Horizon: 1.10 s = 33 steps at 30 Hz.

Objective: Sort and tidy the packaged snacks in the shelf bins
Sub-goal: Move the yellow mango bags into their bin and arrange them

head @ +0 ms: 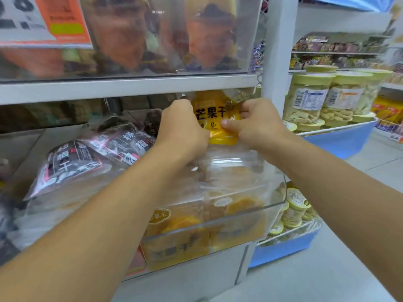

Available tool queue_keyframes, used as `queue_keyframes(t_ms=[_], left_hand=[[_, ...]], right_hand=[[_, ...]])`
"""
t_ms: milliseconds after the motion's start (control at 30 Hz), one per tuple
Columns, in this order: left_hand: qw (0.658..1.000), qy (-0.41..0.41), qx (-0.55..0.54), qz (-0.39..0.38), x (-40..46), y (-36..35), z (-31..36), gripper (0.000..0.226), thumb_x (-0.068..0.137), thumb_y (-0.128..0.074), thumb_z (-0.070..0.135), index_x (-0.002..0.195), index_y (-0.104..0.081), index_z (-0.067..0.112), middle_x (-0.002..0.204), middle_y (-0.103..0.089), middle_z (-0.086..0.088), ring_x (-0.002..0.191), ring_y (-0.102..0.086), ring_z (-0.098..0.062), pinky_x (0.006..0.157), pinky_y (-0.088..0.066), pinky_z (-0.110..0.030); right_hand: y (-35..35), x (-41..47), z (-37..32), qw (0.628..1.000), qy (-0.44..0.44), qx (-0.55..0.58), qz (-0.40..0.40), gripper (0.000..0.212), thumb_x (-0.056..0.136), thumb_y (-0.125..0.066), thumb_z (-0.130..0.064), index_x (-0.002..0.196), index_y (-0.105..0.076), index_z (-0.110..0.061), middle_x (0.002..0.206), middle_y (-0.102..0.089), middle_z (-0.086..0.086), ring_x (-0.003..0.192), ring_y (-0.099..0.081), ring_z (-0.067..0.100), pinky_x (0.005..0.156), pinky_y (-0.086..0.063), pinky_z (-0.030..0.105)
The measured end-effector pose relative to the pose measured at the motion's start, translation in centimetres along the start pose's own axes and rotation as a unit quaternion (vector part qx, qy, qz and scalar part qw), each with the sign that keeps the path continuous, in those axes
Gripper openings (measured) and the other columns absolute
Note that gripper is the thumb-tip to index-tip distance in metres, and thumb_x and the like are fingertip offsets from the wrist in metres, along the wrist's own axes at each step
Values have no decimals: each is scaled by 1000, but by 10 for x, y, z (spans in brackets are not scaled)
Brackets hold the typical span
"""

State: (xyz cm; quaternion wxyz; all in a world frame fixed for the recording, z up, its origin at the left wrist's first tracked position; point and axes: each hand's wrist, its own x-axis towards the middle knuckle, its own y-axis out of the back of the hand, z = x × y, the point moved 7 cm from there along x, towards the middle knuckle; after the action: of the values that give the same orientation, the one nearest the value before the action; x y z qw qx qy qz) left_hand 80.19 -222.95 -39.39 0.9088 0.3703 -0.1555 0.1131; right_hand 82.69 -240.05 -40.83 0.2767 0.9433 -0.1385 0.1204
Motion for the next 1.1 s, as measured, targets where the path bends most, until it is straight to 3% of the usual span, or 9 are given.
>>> queue_keyframes(t_ms=[333, 567, 667, 800, 900, 967, 1033, 1100], left_hand=[[999, 18, 29, 2, -1, -1, -2, 41, 82, -82, 25, 109, -55, 13, 109, -61, -10, 99, -60, -32, 73, -44, -36], [999, 6, 26, -25, -2, -4, -3, 35, 87, -78, 25, 98, -47, 11, 108, -60, -12, 92, -55, -30, 72, -39, -36], [998, -8, 33, -54, -3, -8, -1, 51, 78, -85, 32, 109, -52, 9, 109, -62, -11, 98, -59, -33, 76, -46, -39], [998, -18, 48, -35, -1, -5, -2, 59, 78, -85, 25, 124, -50, 12, 117, -63, -11, 106, -59, -35, 83, -48, -39], [998, -5, 51, -36, 2, -5, -2, 70, 80, -84, 24, 137, -44, 14, 124, -61, -12, 113, -58, -35, 86, -47, -38], [997, 12, 36, -60, 4, -6, -5, 78, 81, -84, 25, 143, -39, 16, 131, -58, -13, 118, -56, -36, 95, -49, -41], [996, 31, 14, -76, 7, -7, -8, 85, 80, -85, 25, 148, -35, 21, 137, -54, -13, 122, -54, -36, 101, -49, -45], [996, 34, 4, -78, 8, -8, -9, 88, 80, -85, 23, 150, -32, 25, 140, -52, -13, 123, -53, -37, 101, -49, -46]], right_hand=[[1, -2, -11, 994, 92, -19, 49, 25, 81, -81, -15, 102, -68, -10, 92, -71, 7, 87, -69, 26, 80, -58, 49], [-3, 2, -15, 994, 92, -38, 41, 41, 86, -74, -12, 126, -63, -15, 112, -67, 1, 103, -65, 22, 95, -54, 43], [1, 0, -15, 992, 91, -75, 51, 46, 87, -75, -15, 130, -62, -17, 115, -66, 1, 104, -62, 20, 95, -52, 37], [7, -7, -18, 986, 109, -115, 61, 49, 88, -75, -21, 134, -60, -17, 120, -65, 3, 107, -61, 21, 86, -45, 26], [8, -6, -14, 987, 96, -129, 31, 51, 89, -74, -16, 136, -55, -17, 124, -62, 3, 104, -60, 23, 86, -46, 29], [7, -4, -12, 989, 82, -119, 9, 50, 87, -70, -4, 133, -56, -17, 118, -64, 4, 94, -63, 25, 82, -55, 38], [8, -3, -12, 990, 76, -116, 12, 53, 85, -65, 5, 132, -57, -17, 109, -65, 7, 89, -66, 28, 79, -58, 47], [8, -3, -13, 986, 78, -142, 37, 53, 84, -65, 7, 131, -58, -16, 104, -66, 7, 88, -65, 26, 79, -57, 46]])
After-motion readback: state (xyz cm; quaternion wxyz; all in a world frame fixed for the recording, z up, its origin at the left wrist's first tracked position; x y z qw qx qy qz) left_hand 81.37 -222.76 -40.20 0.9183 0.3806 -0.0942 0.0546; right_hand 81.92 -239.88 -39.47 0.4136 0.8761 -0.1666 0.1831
